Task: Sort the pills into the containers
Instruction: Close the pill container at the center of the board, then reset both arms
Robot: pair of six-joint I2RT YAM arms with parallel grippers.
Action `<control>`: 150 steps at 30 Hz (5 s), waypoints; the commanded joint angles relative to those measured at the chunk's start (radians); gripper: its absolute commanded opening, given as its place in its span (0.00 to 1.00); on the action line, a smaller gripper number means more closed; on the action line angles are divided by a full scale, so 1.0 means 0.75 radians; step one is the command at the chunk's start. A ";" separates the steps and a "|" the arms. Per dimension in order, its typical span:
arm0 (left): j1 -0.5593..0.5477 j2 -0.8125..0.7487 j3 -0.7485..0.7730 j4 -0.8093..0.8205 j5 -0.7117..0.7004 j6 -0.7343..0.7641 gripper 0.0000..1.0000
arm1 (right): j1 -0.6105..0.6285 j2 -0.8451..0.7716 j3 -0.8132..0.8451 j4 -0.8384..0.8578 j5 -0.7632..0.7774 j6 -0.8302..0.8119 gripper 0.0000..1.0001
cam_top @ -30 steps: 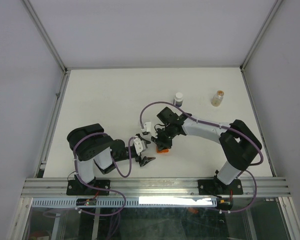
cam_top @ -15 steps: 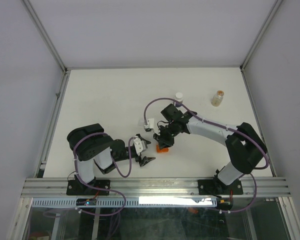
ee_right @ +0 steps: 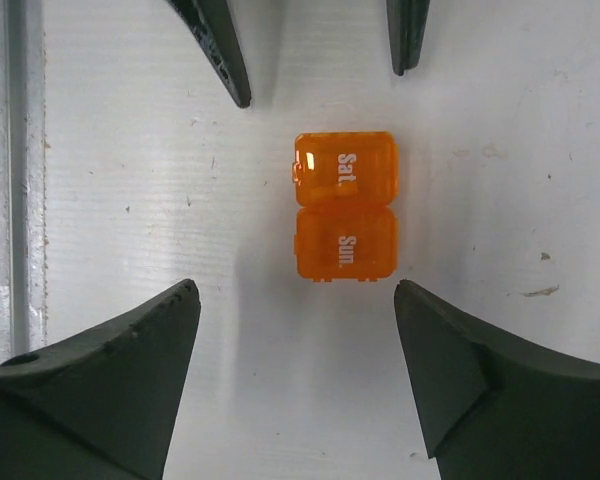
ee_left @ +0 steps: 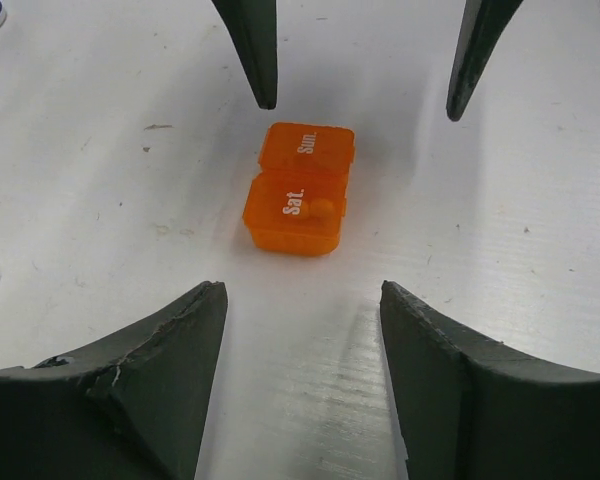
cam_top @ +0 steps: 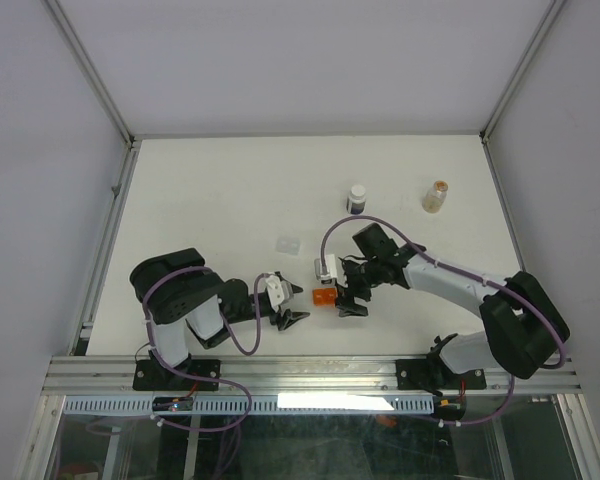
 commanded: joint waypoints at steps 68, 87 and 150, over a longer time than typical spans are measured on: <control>0.000 -0.436 0.214 -0.417 0.064 -0.301 0.00 | 0.097 0.157 0.031 0.226 0.091 -0.072 0.42; 0.008 -0.145 0.273 -0.510 0.122 -0.354 0.00 | 0.100 0.169 0.042 0.209 0.090 -0.068 0.42; 0.009 -0.156 0.262 -0.828 0.027 -0.768 0.00 | 0.107 0.202 0.074 0.186 0.112 -0.031 0.43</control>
